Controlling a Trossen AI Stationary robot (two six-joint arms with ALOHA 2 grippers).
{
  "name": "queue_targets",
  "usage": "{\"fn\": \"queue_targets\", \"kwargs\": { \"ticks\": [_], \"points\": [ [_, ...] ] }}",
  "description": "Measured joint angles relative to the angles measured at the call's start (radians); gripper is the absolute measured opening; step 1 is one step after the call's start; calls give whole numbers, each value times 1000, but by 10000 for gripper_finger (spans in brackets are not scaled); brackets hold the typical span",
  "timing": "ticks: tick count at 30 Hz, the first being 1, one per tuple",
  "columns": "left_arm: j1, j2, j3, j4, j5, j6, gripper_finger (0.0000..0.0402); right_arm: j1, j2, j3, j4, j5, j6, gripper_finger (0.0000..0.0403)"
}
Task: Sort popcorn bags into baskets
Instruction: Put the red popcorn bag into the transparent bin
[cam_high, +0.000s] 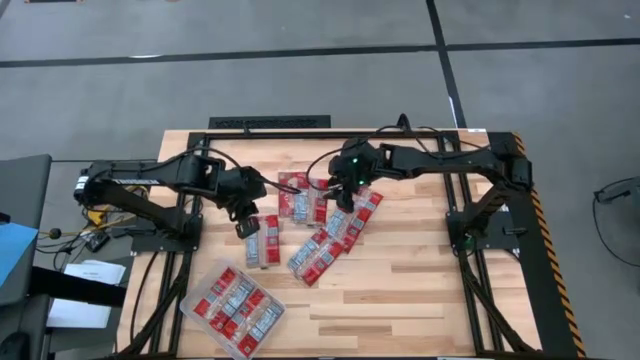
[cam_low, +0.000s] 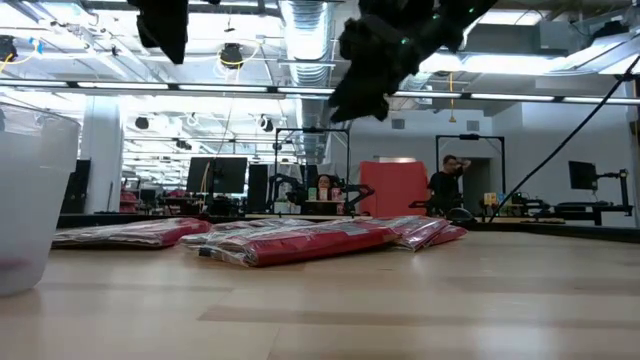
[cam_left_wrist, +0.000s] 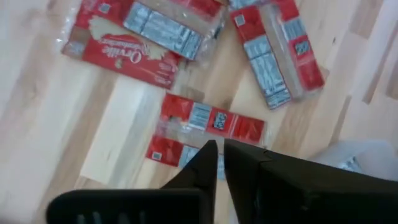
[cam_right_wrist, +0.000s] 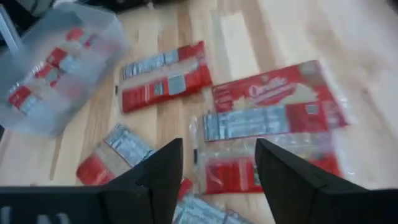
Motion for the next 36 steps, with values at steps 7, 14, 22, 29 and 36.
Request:
{"fn": "queue_targets", "kwargs": {
  "ticks": [7, 14, 22, 29, 36],
  "points": [
    [16, 0, -108, 2, 56, -107, 134, 2, 63, -4, -51, -51, 22, 265],
    [22, 0, -339, 98, 59, -471, 258, 4, 116, -3, -39, -51, 88, 271],
    [19, 0, -555, 282, 39, -741, 299, 4, 146, -3, -40, -49, 92, 271],
    [16, 0, -683, 548, 16, -872, 300, 7, 137, -3, -19, -51, 92, 271],
    [15, -1, -774, 637, 18, -979, 300, 26, 137, -3, -19, -50, 81, 271]
  ]
}}
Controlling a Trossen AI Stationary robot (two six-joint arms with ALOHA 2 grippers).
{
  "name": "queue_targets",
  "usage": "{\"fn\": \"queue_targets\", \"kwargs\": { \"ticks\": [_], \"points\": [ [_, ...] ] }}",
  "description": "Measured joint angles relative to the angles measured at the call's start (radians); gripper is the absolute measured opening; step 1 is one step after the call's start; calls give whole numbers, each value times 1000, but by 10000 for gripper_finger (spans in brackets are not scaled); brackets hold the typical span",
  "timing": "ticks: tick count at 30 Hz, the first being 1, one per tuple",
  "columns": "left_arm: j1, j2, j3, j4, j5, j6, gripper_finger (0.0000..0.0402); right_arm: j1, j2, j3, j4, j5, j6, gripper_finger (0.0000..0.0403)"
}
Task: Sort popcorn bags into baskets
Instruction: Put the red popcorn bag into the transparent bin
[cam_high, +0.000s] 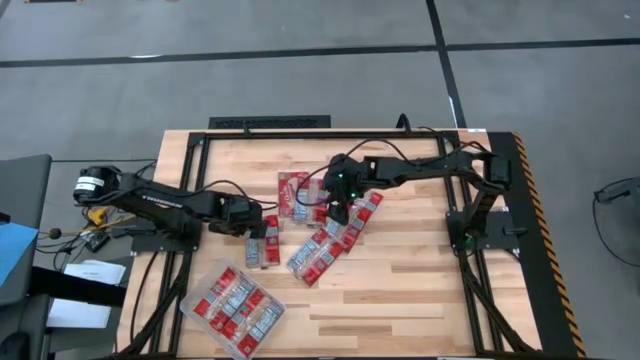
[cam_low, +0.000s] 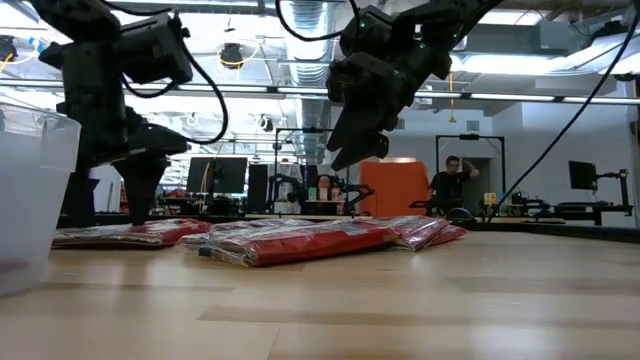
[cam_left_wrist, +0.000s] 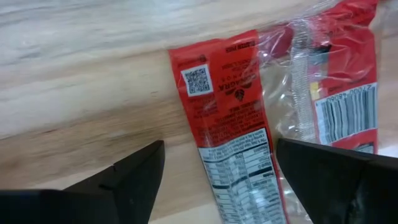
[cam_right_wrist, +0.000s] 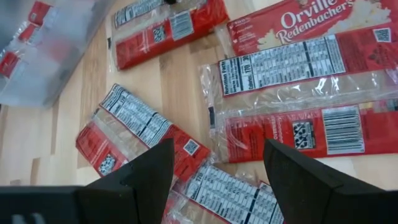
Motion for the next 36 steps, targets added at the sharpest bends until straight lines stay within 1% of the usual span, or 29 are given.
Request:
{"fn": "queue_targets", "kwargs": {
  "ticks": [6, 10, 13, 16, 19, 27, 28, 32, 36],
  "points": [
    [0, -4, -32, 84, -3, -44, 294, 4, 2, 0, 29, 1, 0, 271],
    [0, -3, -33, 89, -10, -52, 268, 4, 5, 0, 39, 1, 0, 271],
    [0, -1, -35, 104, -12, -52, 240, 4, 5, 0, 56, 2, 0, 270],
    [0, -3, -54, 131, -14, -70, 203, 3, 5, 0, 57, 7, 0, 270],
    [0, -5, -78, 162, -15, -94, 157, 3, 5, 0, 57, 7, 0, 270],
    [0, 1, -96, 211, -31, -53, 21, 3, 5, 0, 53, 10, 0, 270],
    [0, 5, -100, 218, -34, -59, 12, 3, 5, 0, 52, 10, 0, 270],
    [0, 5, -98, 246, -36, -78, 2, 3, 5, 0, 48, 10, 0, 270],
    [0, -7, -85, 279, 5, -71, 0, -7, 5, 0, 44, 9, 1, 270]
  ]
}}
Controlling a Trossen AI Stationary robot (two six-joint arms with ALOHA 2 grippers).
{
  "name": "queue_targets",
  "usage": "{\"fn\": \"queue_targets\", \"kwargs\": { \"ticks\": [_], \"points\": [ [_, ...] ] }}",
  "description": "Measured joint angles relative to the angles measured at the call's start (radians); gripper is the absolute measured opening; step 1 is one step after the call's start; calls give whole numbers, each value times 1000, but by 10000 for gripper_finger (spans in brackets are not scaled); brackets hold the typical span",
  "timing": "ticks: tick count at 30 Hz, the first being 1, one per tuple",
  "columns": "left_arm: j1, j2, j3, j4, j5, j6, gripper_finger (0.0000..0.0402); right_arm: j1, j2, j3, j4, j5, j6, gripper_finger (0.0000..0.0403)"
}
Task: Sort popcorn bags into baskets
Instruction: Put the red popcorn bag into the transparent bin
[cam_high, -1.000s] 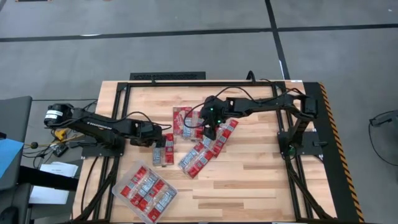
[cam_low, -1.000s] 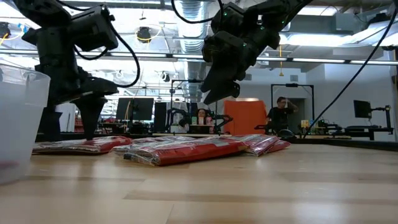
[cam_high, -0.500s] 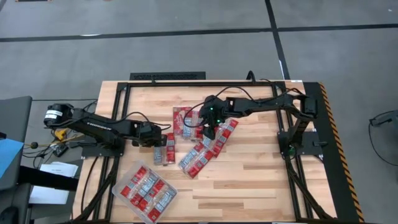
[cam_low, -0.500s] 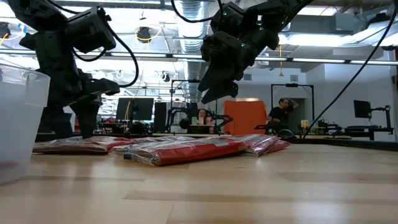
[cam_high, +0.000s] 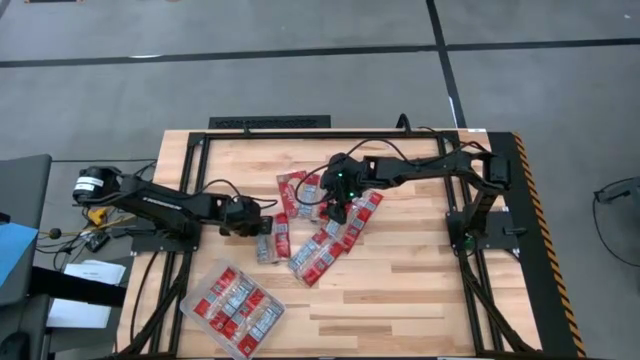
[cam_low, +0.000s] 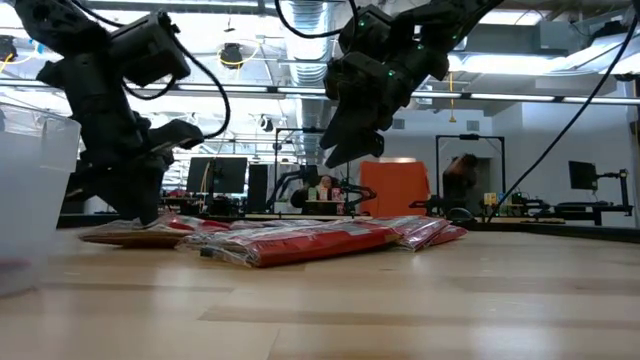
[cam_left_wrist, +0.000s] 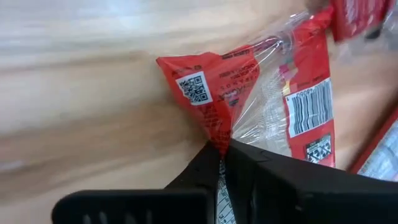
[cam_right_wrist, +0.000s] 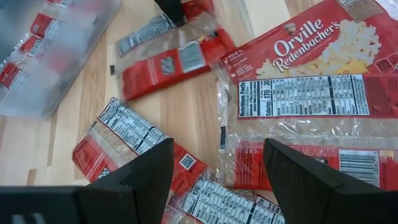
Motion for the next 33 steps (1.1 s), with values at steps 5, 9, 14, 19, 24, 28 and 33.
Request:
{"fn": "queue_targets", "kwargs": {
  "ticks": [5, 9, 14, 19, 24, 28, 33],
  "points": [
    [-1, -38, 61, -51, 36, 59, 0, -23, 0, 0, -7, -1, 0, 270],
    [-1, -77, 121, -98, 35, 119, 0, -47, -6, -1, -26, -6, 0, 270],
    [-1, -131, 198, -169, 45, 184, 0, -70, -8, -1, -22, -7, -1, 270],
    [-4, -184, 280, -252, 115, 261, 0, -80, -8, -1, -25, -7, -2, 270],
    [-58, -216, 392, -328, 217, 277, 0, -79, -8, -1, -24, -8, -19, 270],
    [-154, -215, 480, -360, 231, 249, 0, -80, -8, -1, -24, -7, -27, 270],
    [-338, -202, 533, -371, 157, 117, 0, -79, -9, -1, -25, -8, -28, 270]
  ]
}}
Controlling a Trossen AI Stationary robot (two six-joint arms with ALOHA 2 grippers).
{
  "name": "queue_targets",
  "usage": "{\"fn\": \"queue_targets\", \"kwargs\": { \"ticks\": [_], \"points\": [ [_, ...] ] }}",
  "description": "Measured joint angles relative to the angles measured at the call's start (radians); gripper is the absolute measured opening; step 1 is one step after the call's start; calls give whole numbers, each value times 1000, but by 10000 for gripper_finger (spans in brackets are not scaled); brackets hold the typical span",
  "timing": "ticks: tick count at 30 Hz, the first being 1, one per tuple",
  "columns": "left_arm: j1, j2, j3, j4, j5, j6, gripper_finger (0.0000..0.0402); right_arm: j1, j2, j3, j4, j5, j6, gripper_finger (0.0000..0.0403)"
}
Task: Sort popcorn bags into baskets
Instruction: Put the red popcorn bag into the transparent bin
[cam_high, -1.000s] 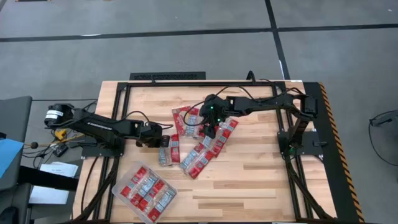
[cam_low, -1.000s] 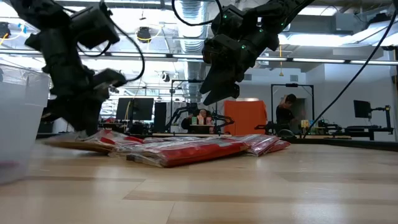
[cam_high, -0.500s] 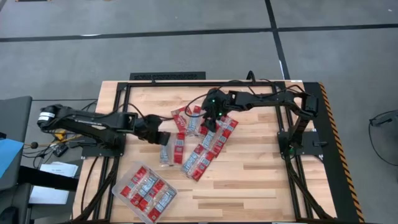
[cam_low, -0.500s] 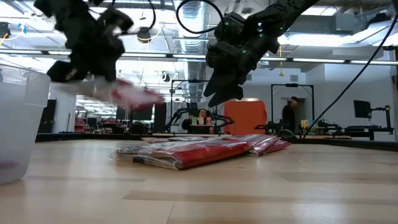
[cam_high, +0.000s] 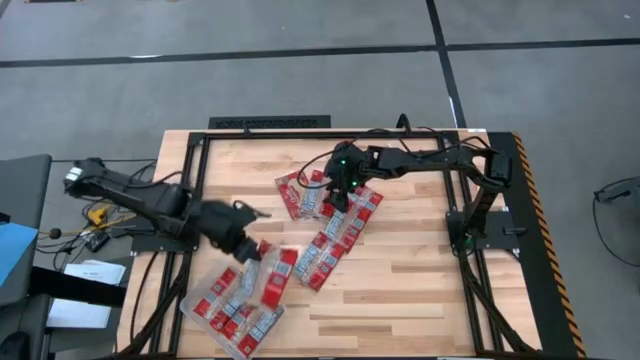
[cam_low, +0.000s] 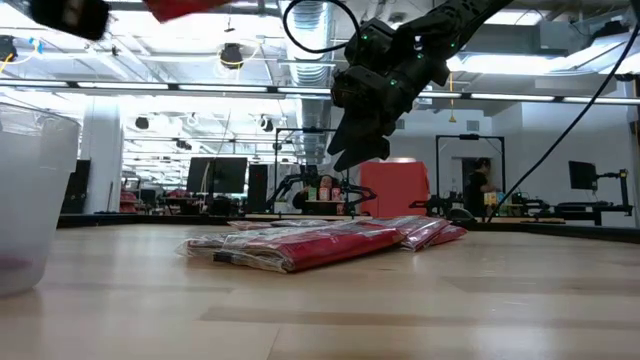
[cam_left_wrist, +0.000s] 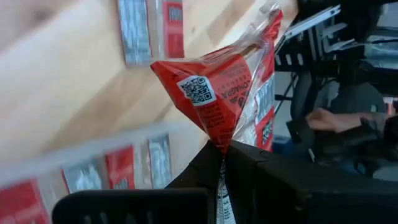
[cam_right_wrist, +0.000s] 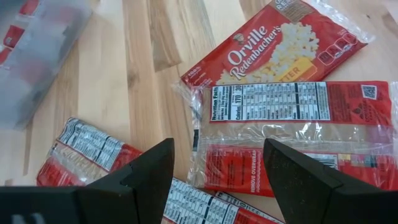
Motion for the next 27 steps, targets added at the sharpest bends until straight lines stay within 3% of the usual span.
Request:
{"fn": "queue_targets", "kwargs": {
  "ticks": [5, 10, 18, 23, 27],
  "points": [
    [-203, 39, 3, -55, -127, -196, 0, 0, 0, 0, 0, 0, 0, 270],
    [-324, 124, 3, -149, -149, -294, 0, 0, 0, 0, 3, 0, -3, 270],
    [-356, 251, 3, -183, -114, -300, 0, 0, 0, 0, 3, 0, -3, 270],
    [-358, 324, 3, -133, -24, -231, 0, 0, 0, 0, 0, 0, -3, 270],
    [-358, 356, 2, -72, -10, -201, 0, 0, -1, 0, 0, 0, -3, 270]
  ]
}}
